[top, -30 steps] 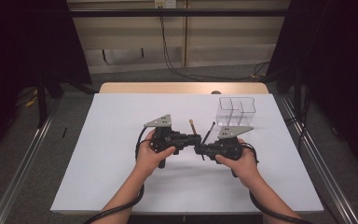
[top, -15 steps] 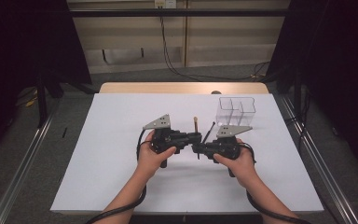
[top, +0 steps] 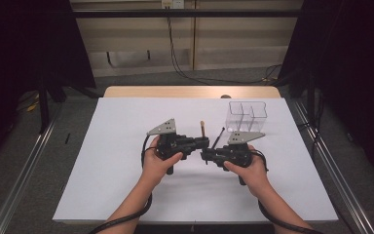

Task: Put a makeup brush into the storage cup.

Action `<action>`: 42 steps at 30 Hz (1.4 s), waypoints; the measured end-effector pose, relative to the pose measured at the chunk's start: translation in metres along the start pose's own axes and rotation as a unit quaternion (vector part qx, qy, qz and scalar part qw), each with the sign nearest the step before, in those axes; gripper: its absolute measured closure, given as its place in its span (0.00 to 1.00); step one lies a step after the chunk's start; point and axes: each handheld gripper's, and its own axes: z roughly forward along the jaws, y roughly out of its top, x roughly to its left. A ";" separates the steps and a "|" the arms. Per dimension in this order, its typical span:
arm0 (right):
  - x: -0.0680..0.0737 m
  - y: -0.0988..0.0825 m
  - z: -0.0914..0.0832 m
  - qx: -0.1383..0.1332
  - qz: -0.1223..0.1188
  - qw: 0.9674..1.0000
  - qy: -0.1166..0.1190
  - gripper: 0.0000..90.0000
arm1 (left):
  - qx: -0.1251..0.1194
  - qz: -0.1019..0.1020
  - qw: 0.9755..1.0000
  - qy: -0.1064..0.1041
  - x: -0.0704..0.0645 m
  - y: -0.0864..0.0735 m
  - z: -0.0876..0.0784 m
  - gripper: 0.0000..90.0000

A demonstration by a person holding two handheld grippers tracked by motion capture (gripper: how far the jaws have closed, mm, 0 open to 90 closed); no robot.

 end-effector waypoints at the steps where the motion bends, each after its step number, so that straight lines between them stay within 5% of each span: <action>1: 0.000 0.000 0.000 -0.002 0.000 1.000 -0.003 0.83 | 0.000 0.000 1.000 0.000 0.000 0.000 0.000 0.92; 13: -0.002 -0.001 -0.005 -0.006 -0.002 1.000 -0.019 0.26 | 0.007 0.007 1.000 0.009 0.000 0.002 -0.003 0.92; 18: -0.003 -0.003 -0.008 -0.021 0.004 1.000 -0.013 0.12 | 0.011 0.008 1.000 0.014 0.000 0.002 -0.004 0.92; 26: -0.003 0.000 -0.012 -0.031 0.009 0.999 -0.016 0.02 | 0.014 0.013 1.000 0.019 -0.001 0.003 -0.006 0.92; 42: -0.004 0.012 -0.022 -0.063 0.009 0.998 -0.017 0.00 | 0.024 0.017 0.999 0.024 0.000 0.000 -0.003 0.92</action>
